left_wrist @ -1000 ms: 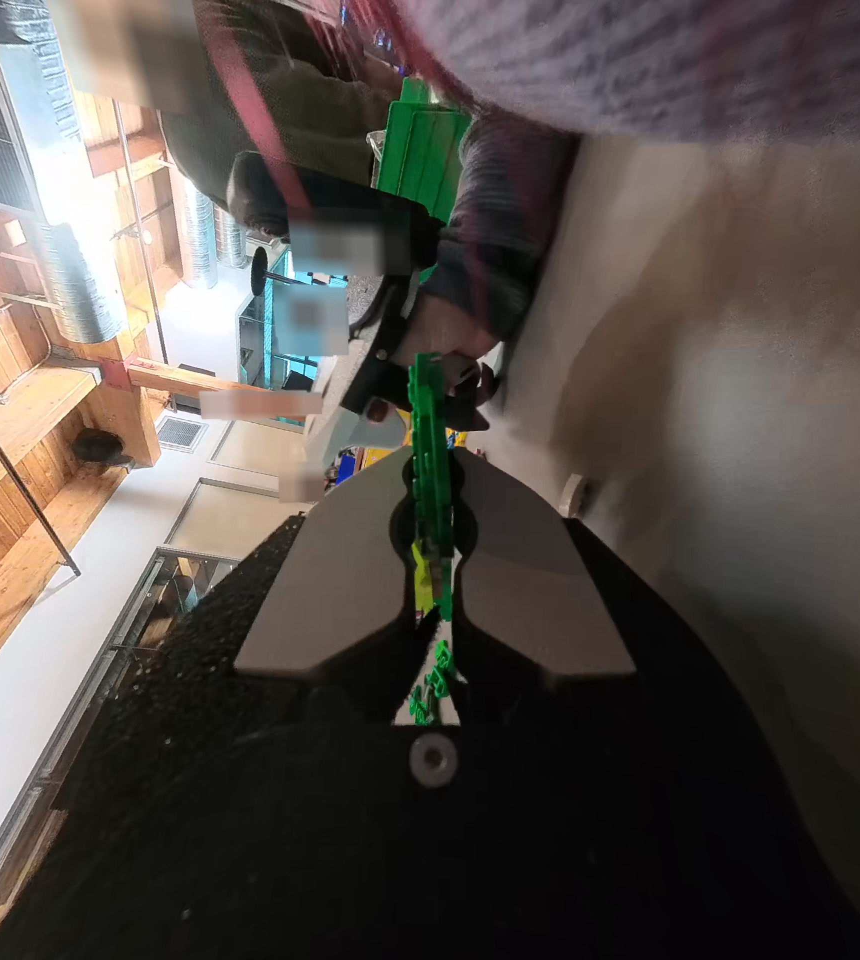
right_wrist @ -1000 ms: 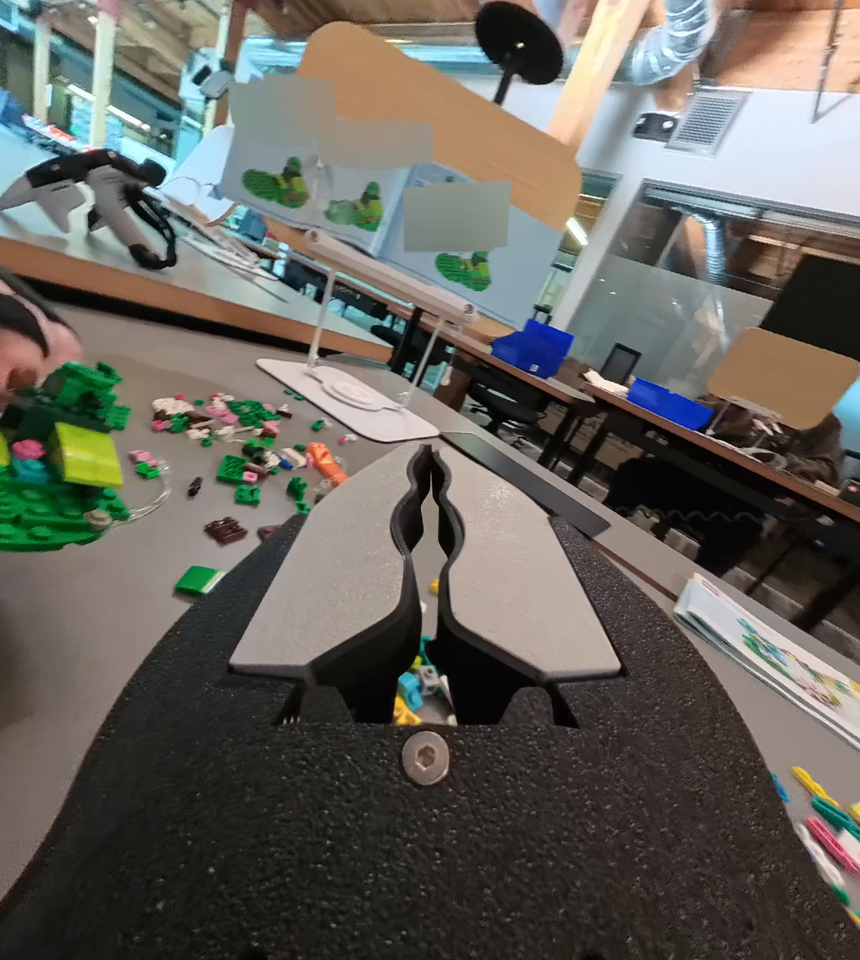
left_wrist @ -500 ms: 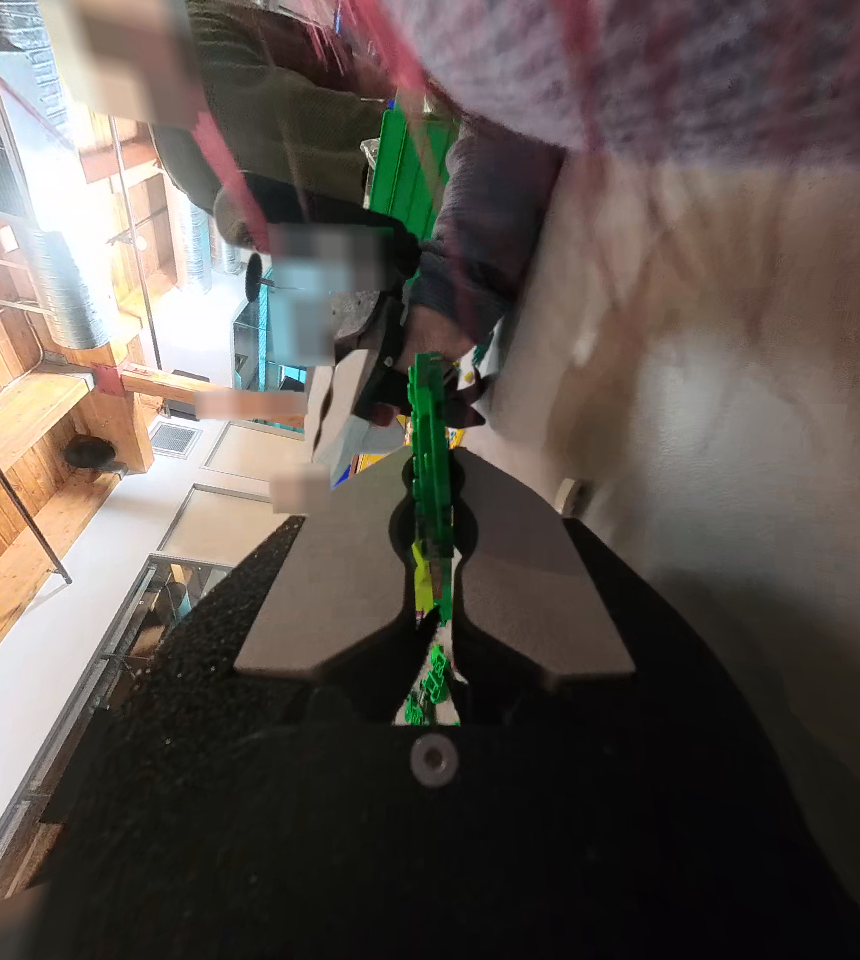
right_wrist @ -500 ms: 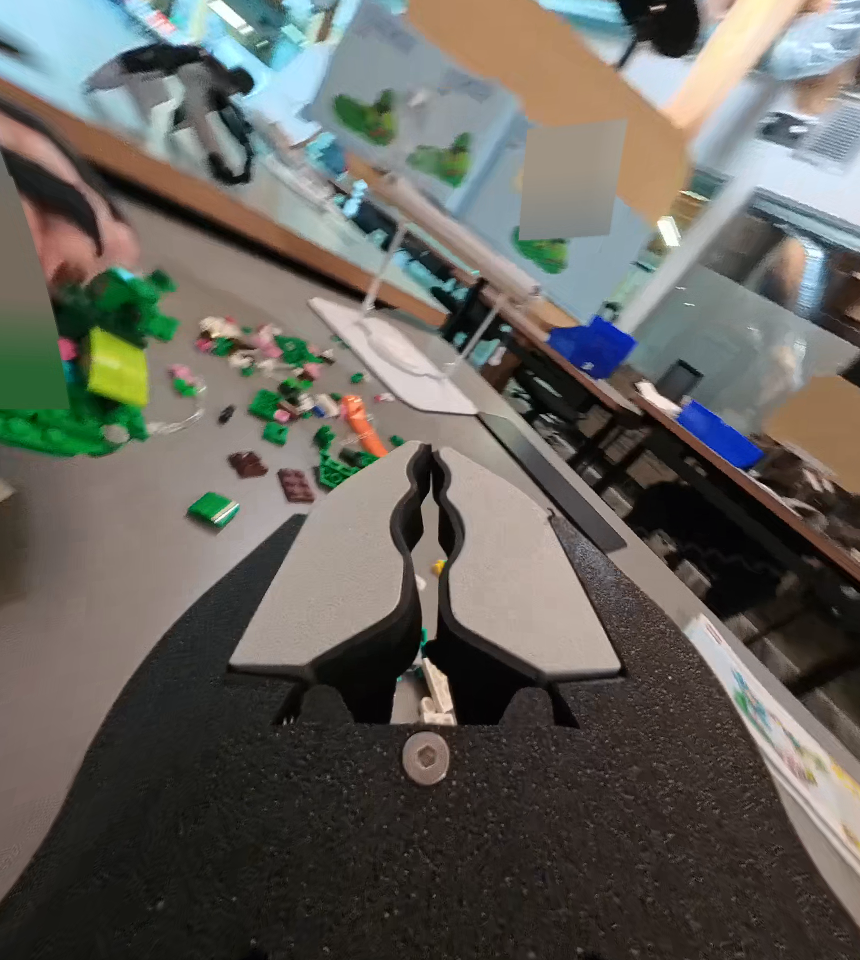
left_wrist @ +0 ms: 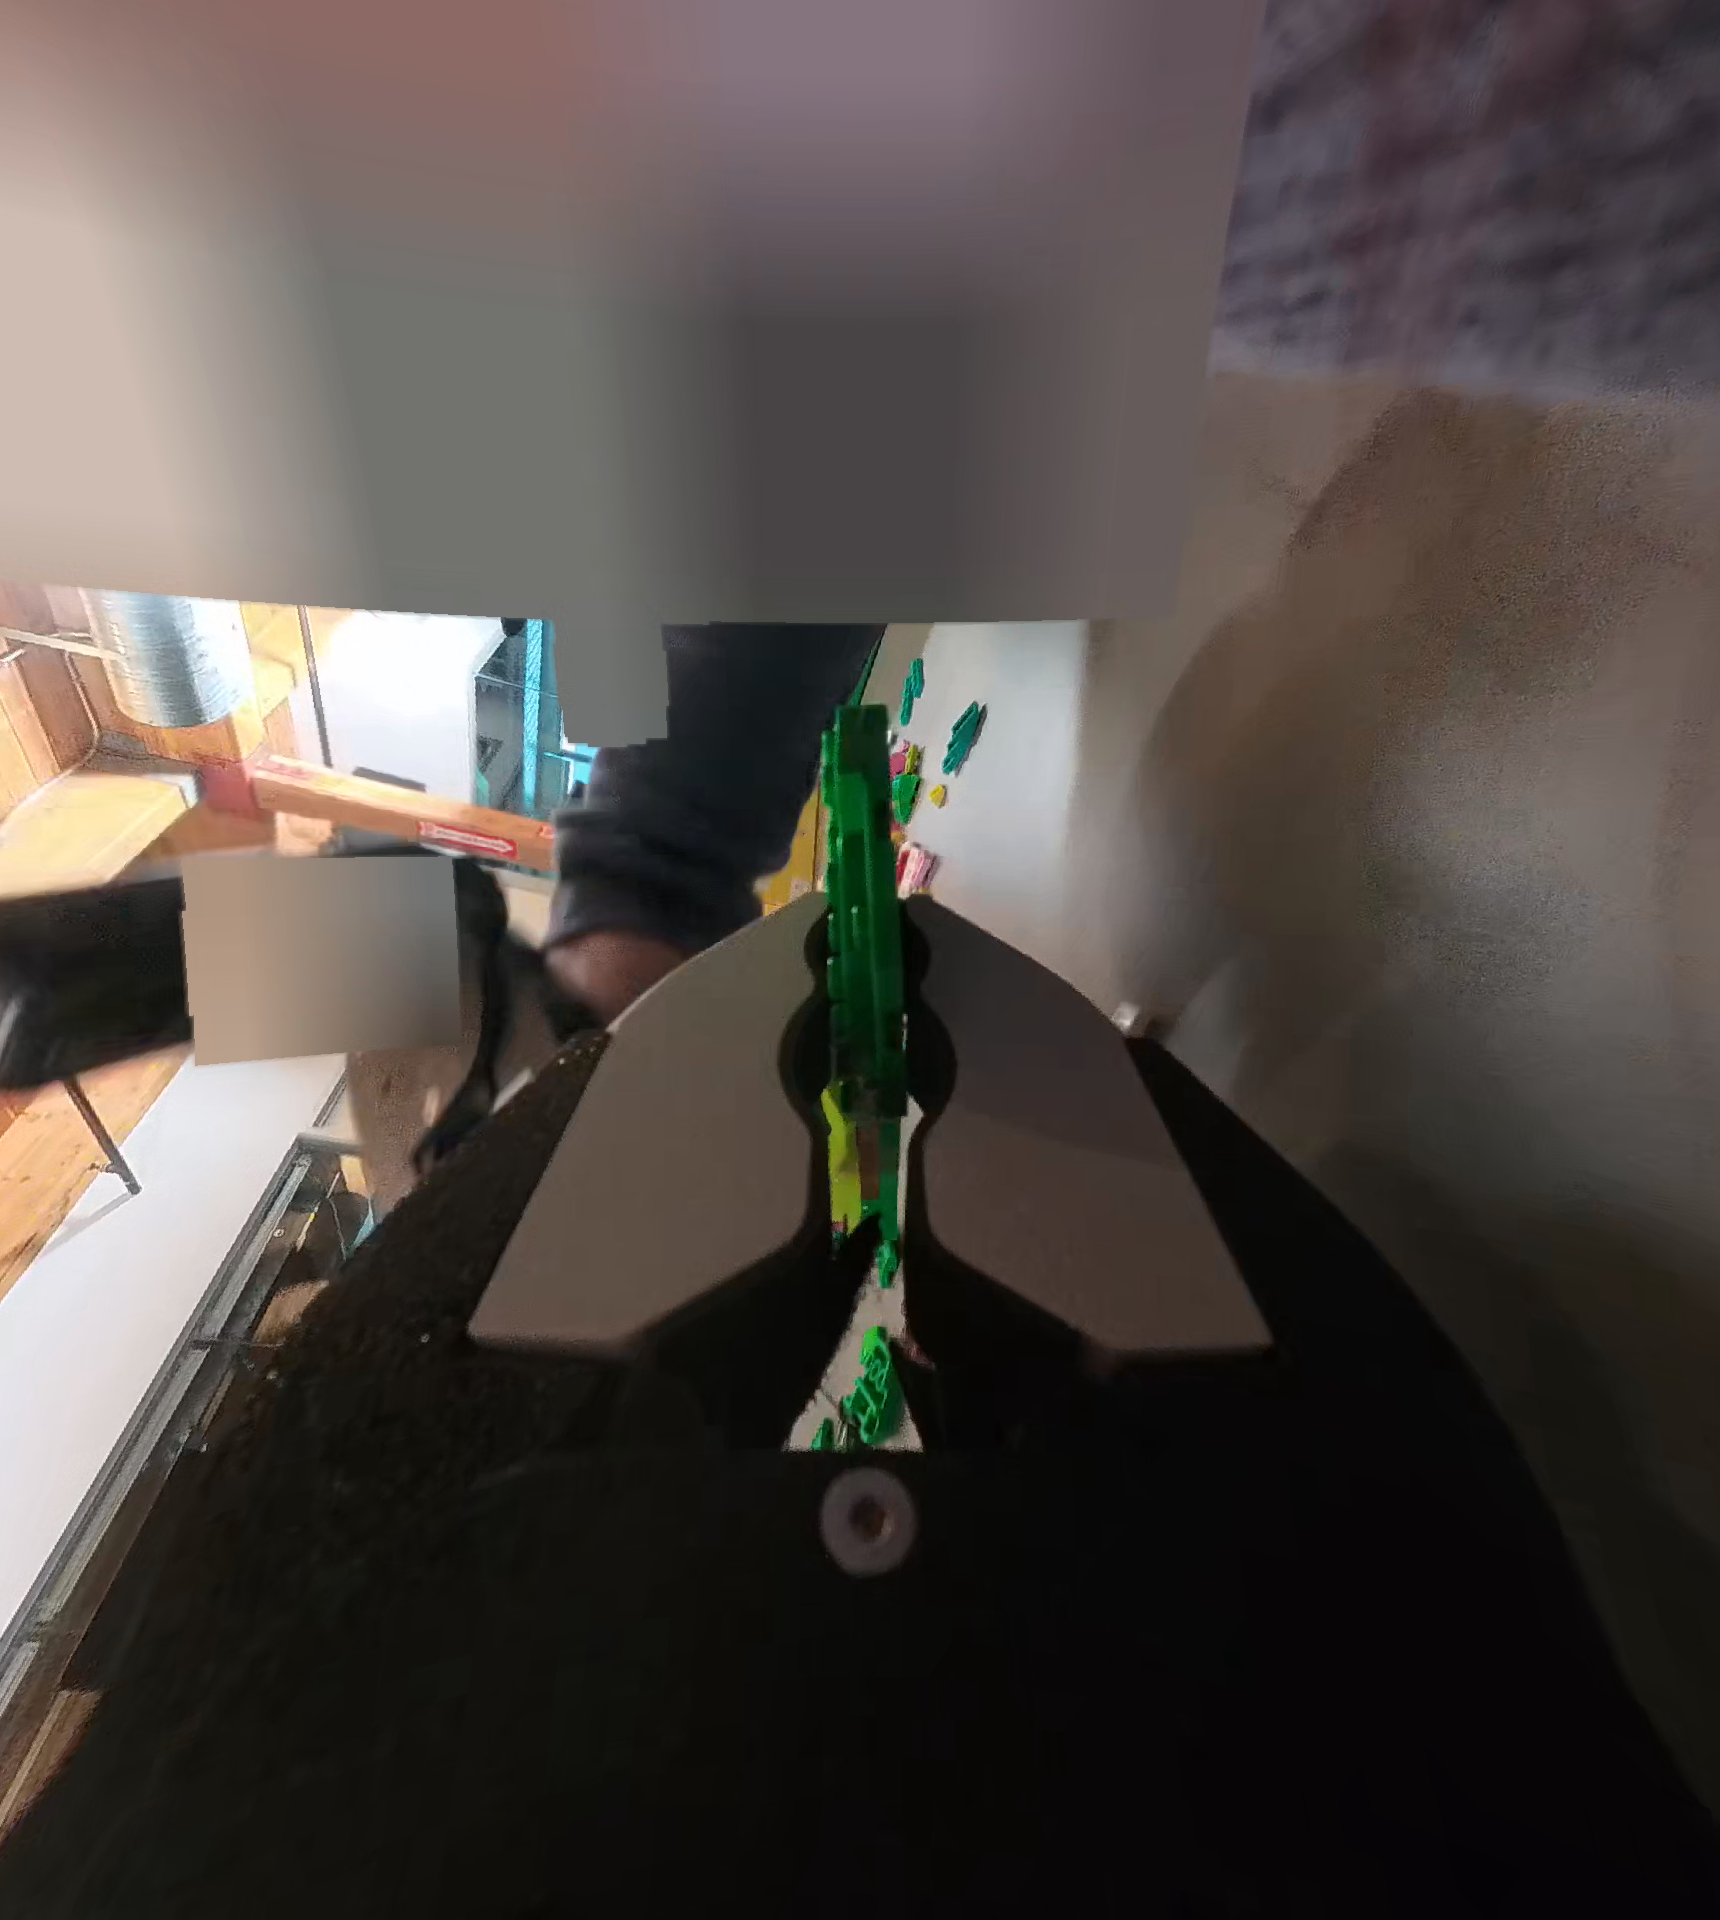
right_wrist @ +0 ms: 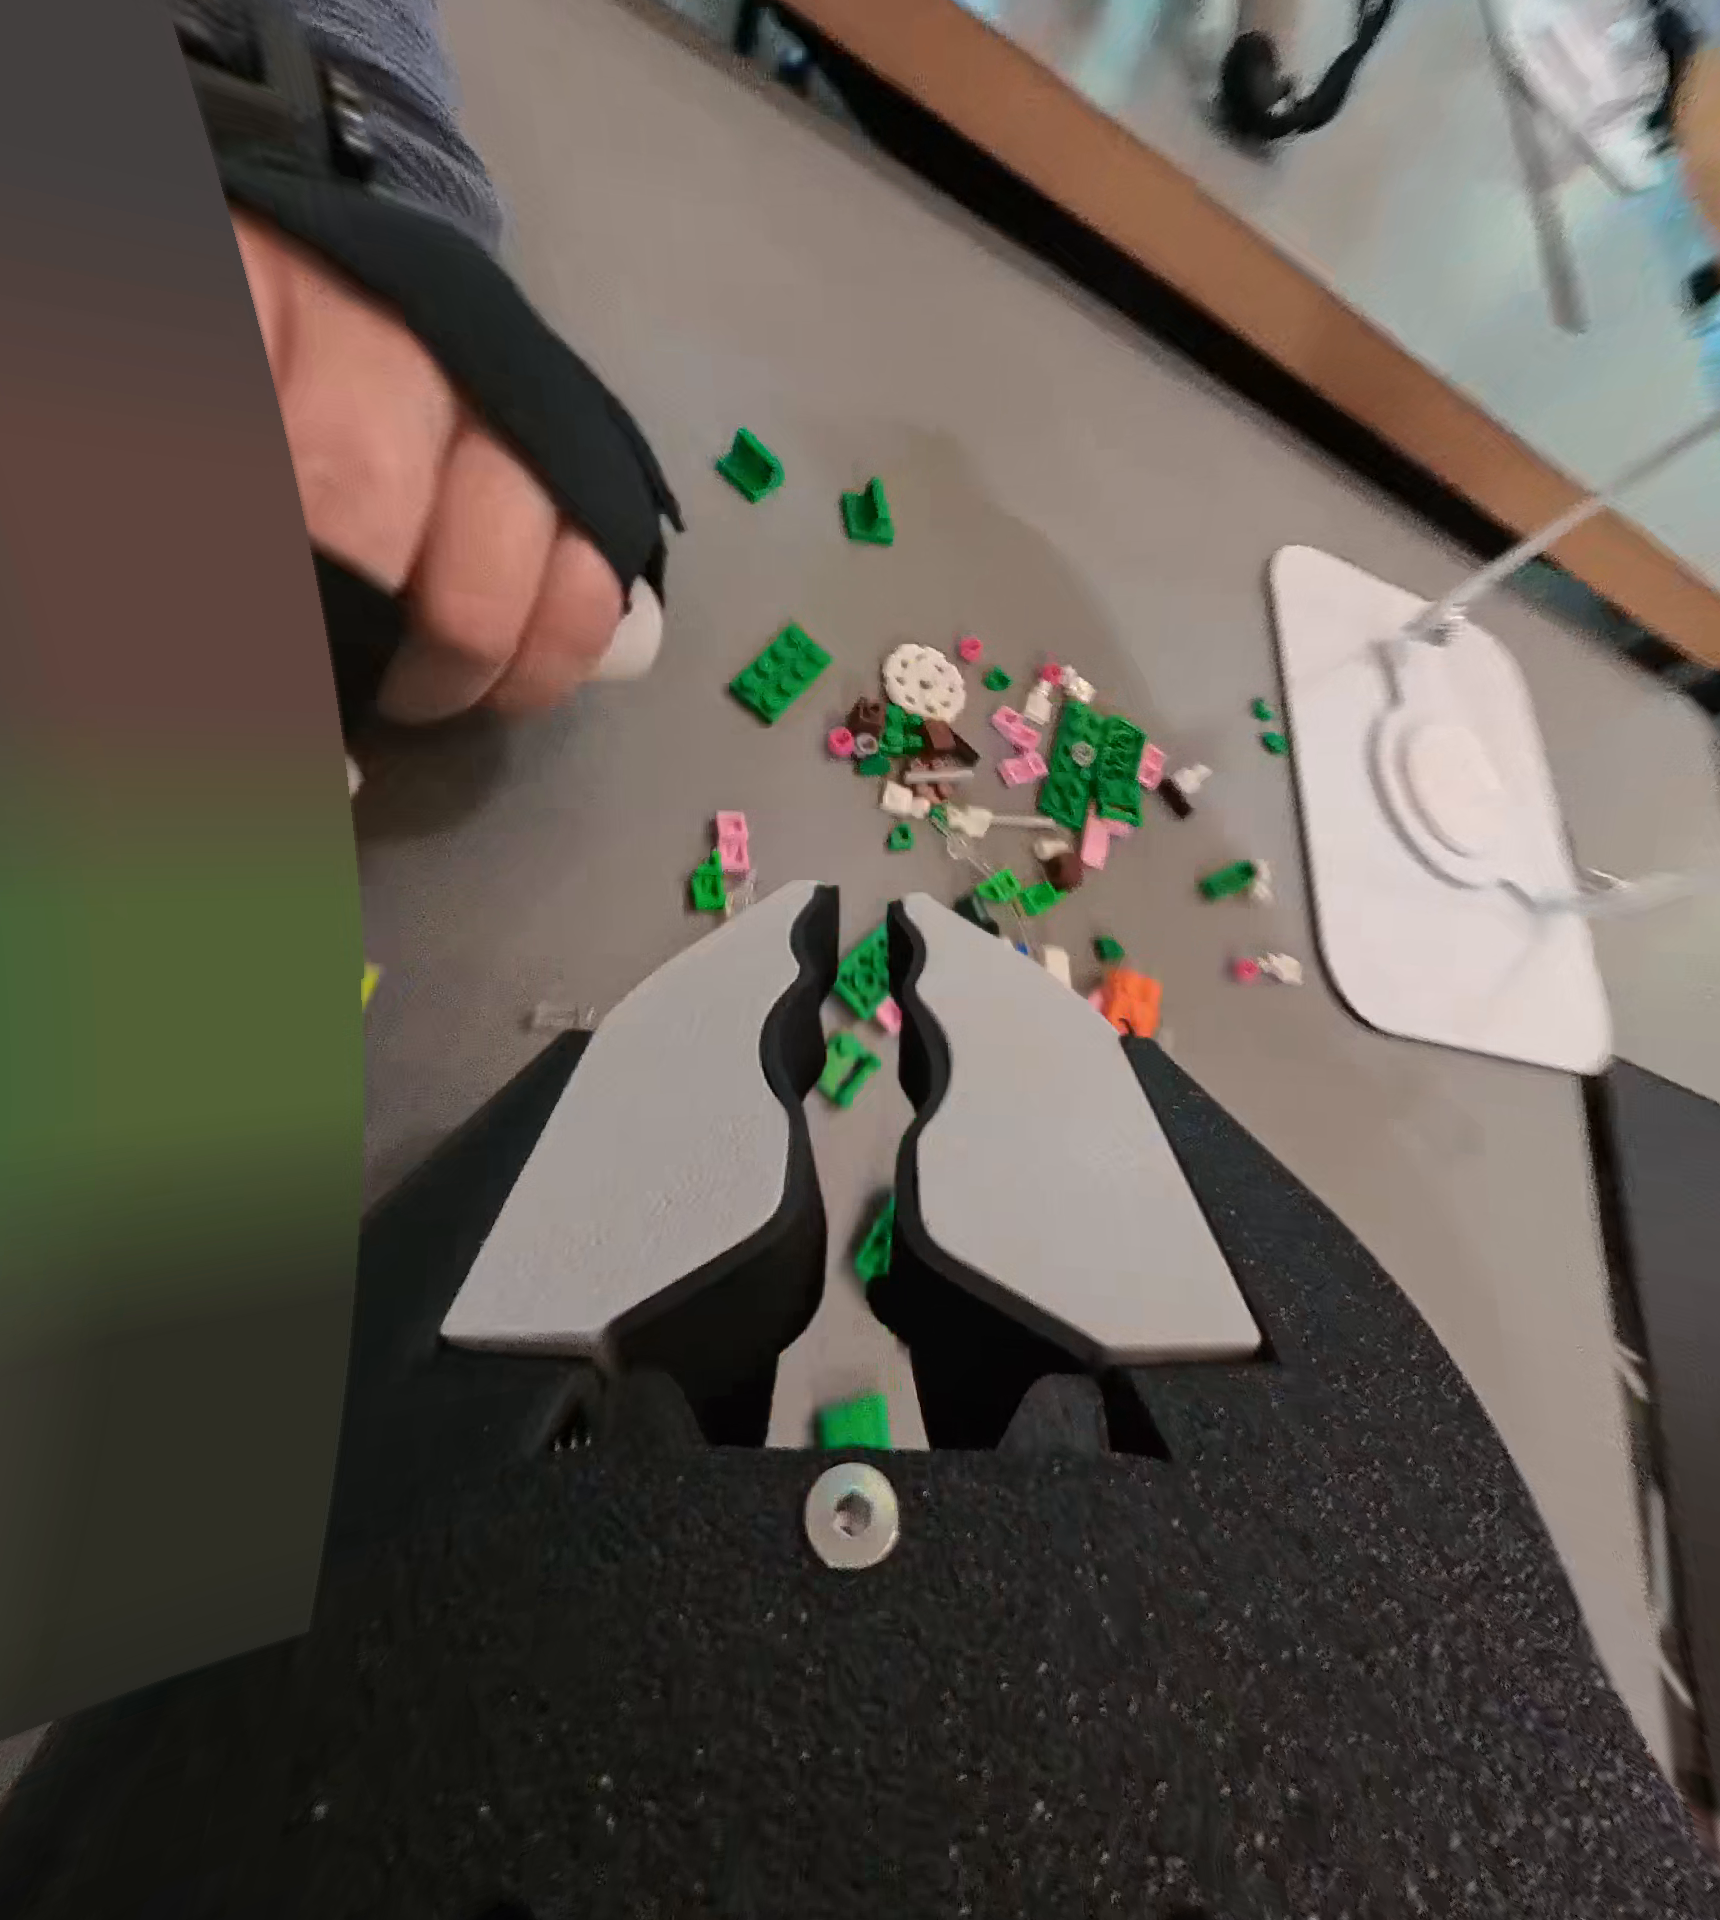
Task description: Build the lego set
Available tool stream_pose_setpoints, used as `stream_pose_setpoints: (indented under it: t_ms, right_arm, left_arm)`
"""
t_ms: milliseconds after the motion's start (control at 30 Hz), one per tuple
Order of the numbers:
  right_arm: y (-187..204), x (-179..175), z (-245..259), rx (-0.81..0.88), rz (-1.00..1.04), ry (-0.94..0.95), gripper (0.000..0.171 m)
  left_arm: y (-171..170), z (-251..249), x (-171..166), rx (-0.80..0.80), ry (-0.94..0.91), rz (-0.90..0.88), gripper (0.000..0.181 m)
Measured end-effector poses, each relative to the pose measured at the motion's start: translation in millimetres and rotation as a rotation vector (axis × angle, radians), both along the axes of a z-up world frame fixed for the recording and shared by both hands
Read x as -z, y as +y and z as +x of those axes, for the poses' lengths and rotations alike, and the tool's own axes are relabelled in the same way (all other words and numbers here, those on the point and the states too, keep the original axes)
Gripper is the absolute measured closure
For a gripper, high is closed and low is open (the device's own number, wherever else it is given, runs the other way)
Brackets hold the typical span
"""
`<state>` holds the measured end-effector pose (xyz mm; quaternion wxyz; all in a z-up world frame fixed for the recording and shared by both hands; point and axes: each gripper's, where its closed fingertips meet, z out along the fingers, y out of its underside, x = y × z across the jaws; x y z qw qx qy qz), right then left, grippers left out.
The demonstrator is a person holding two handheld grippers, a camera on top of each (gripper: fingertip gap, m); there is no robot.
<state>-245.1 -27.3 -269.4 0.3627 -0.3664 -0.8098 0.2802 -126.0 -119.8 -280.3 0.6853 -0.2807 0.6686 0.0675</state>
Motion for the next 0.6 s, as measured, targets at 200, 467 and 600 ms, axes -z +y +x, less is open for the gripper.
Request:
stream_pose_setpoints:
  t_ms: [200, 467, 600]
  right_arm:
    - [-20, 49, -50, -0.047, -0.101, -0.319, 0.159]
    - [-19, 71, -71, 0.035, -0.100, -0.416, 0.163]
    - [-21, 72, -74, 0.025, -0.076, -0.417, 0.163]
  left_arm:
    - [-1, -1, 0, 0.009, -0.007, -0.013, 0.173]
    - [0, -2, 1, 0.008, -0.003, -0.022, 0.174]
    - [1, -2, 2, 0.008, -0.003, -0.030, 0.173]
